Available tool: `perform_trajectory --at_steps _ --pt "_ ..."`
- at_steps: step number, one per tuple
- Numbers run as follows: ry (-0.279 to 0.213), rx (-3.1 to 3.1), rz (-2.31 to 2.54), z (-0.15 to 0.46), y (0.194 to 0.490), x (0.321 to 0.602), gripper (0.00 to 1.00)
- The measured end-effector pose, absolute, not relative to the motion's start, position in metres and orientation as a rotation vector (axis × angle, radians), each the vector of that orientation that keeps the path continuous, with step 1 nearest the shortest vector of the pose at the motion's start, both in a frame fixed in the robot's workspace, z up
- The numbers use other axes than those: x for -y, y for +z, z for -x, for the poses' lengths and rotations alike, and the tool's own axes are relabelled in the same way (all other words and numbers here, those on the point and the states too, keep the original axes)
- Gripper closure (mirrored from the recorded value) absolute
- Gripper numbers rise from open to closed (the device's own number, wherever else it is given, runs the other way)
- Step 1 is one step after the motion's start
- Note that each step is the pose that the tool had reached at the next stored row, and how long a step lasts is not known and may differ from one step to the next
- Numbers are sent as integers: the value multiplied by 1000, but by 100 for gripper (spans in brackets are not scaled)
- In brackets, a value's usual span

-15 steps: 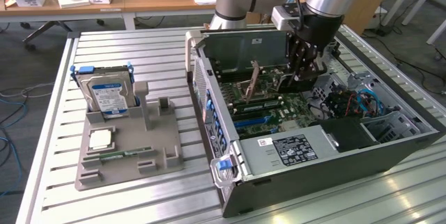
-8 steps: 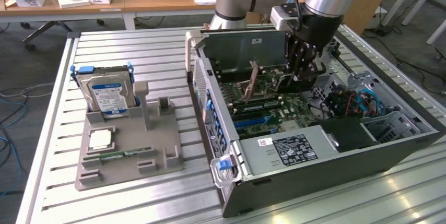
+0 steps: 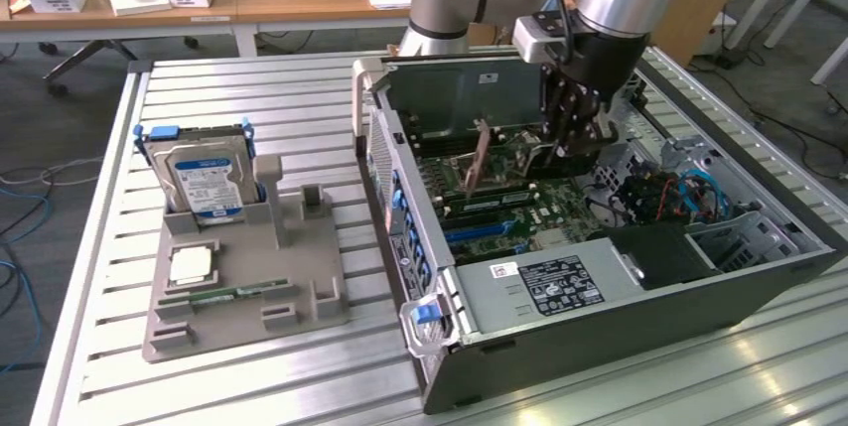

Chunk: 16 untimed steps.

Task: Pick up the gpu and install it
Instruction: 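Insert the gpu into the slot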

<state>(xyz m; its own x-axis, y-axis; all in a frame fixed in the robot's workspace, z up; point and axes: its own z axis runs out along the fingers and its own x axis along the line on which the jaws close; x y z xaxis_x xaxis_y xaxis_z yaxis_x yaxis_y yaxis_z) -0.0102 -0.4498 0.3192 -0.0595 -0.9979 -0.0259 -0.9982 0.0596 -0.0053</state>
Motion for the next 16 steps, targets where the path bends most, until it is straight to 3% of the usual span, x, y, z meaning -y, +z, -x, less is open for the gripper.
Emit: perform_trajectory --at_steps 16 --pt "23 -2241 2172 16 310 450 74"
